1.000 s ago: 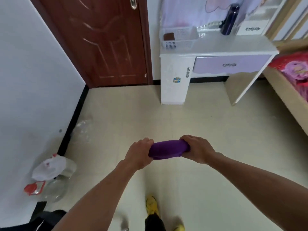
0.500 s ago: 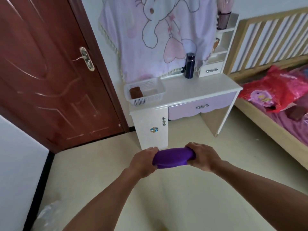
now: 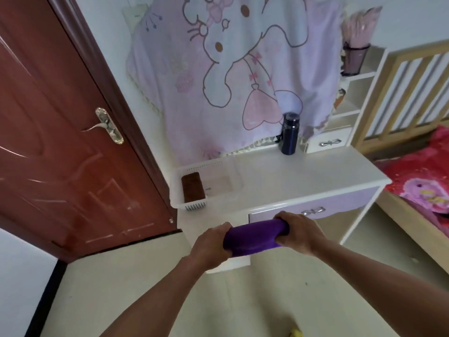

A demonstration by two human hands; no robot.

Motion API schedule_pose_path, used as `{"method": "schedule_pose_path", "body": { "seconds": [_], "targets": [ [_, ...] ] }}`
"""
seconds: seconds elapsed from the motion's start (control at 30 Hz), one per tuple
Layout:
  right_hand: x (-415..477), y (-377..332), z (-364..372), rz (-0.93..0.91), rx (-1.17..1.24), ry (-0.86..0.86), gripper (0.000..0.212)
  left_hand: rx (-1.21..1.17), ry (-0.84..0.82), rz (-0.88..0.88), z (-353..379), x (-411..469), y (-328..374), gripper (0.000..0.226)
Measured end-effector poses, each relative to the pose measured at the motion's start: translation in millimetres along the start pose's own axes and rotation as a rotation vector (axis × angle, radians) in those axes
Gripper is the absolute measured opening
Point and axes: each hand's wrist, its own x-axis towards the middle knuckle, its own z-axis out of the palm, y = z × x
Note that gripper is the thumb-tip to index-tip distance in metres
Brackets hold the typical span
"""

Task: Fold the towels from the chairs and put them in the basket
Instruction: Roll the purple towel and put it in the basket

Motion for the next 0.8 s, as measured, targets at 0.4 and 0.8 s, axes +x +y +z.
{"method": "schedule_pose_path", "body": {
  "seconds": [0.4, 0.8],
  "targets": [
    [241, -48, -36, -0.107, 0.305, -0.210, 0.035, -0.478, 0.067, -0.418, -47, 122, -60, 0.058],
    [410, -97, 16, -0.126, 0.185, -0.272, 0.037, -0.745, 0.082, -0.640, -42, 222, -126, 0.039]
  ]
}}
